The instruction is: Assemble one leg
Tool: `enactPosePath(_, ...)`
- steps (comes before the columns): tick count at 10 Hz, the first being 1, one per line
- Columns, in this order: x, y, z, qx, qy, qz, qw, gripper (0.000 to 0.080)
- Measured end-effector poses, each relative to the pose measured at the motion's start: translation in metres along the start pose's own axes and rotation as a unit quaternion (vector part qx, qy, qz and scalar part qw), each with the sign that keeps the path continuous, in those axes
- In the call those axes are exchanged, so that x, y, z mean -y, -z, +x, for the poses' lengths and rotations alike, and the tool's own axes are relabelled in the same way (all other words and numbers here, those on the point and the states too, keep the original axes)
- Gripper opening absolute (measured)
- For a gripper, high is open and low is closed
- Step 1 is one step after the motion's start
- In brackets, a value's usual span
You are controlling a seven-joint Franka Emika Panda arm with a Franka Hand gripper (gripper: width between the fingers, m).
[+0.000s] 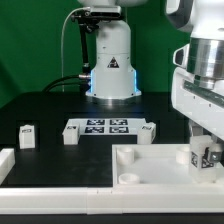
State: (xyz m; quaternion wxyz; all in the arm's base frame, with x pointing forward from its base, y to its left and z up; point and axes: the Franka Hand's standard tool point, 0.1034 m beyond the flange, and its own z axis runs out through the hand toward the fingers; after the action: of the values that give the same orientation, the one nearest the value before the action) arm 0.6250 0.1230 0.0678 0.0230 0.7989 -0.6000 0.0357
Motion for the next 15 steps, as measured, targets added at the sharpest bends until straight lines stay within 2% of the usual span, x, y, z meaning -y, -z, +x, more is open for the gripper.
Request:
enactPosePath(1,0.0004,-0.0001,-0.0003,0.000,0.014,0.002,1.000,0.0375)
enactPosePath(2,0.0011,-0.0011,0.0002,-0.002,0.063,0.008,0.998,0.0556)
enactPosePath(3,0.0013,-0.0020,0.0010,-0.004,0.111,0.014,0.994,0.0630)
enactPosePath(7,0.0011,-0.0003,-0.0006,-0.009,0.341,0.017,0.940,0.0649)
enactPosePath(9,0.0024,0.0027,-0.0017,-0.011,0.432,0.019,0.901,0.0649)
enactPosePath(10,0.0031,0.0037,0.0007,-0.012,0.491,0.018,0.871,0.0649)
enactPosePath(13,0.0040,0.0050,0.0058,-0.016,0.592,0.015,0.805,0.0649)
enactPosePath(15,0.0036,0.0042,0.0066,-0.016,0.592,0.015,0.806,0.0649)
